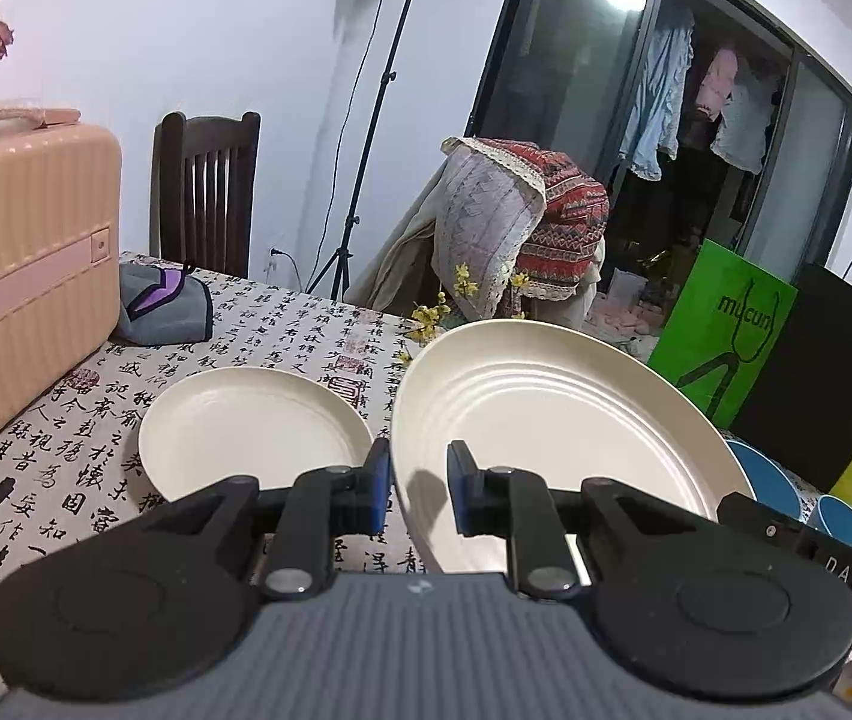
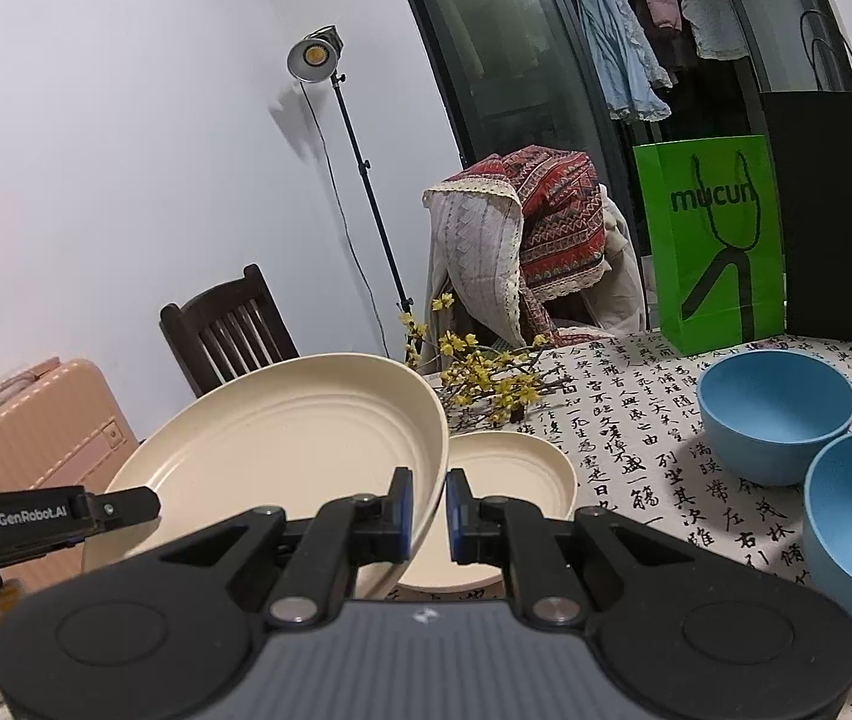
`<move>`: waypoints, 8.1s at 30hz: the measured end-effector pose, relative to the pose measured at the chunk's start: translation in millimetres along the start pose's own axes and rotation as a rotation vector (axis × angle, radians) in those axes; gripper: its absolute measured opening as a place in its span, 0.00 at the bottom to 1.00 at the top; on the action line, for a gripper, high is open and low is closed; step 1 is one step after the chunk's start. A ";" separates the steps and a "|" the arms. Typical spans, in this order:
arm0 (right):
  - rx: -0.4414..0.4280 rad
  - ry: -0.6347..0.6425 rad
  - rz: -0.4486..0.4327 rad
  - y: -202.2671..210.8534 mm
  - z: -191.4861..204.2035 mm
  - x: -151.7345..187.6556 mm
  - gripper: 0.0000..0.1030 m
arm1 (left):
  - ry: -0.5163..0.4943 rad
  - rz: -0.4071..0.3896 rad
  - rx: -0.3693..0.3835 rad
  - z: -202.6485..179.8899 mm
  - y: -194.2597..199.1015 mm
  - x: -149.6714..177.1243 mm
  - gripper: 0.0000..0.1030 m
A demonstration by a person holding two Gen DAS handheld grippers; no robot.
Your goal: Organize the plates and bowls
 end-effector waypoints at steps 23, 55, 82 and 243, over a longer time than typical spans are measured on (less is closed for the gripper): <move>0.039 -0.024 -0.024 46.4 -22.4 16.5 0.11 | -0.034 -0.019 0.100 -28.5 43.8 24.2 0.19; 0.044 -0.056 -0.070 94.3 -35.2 42.5 0.11 | -0.032 0.024 0.180 -26.6 70.6 65.3 0.19; 0.053 -0.096 -0.086 120.3 -48.9 71.5 0.11 | -0.054 0.046 0.226 -29.7 84.9 102.0 0.19; 0.206 -0.213 0.082 155.2 -145.7 214.0 0.11 | -0.292 0.314 0.237 -75.2 40.6 266.3 0.19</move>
Point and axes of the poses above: each gripper's, at about its wrist camera, not at the fingertips, and y roughly against the way its jaws point, z to its left, x to its underside, the point moved 10 cm from there along -y, roughly the way its jaws point, and after that the axes turned 14 degrees about y, right-handed, at the moved point
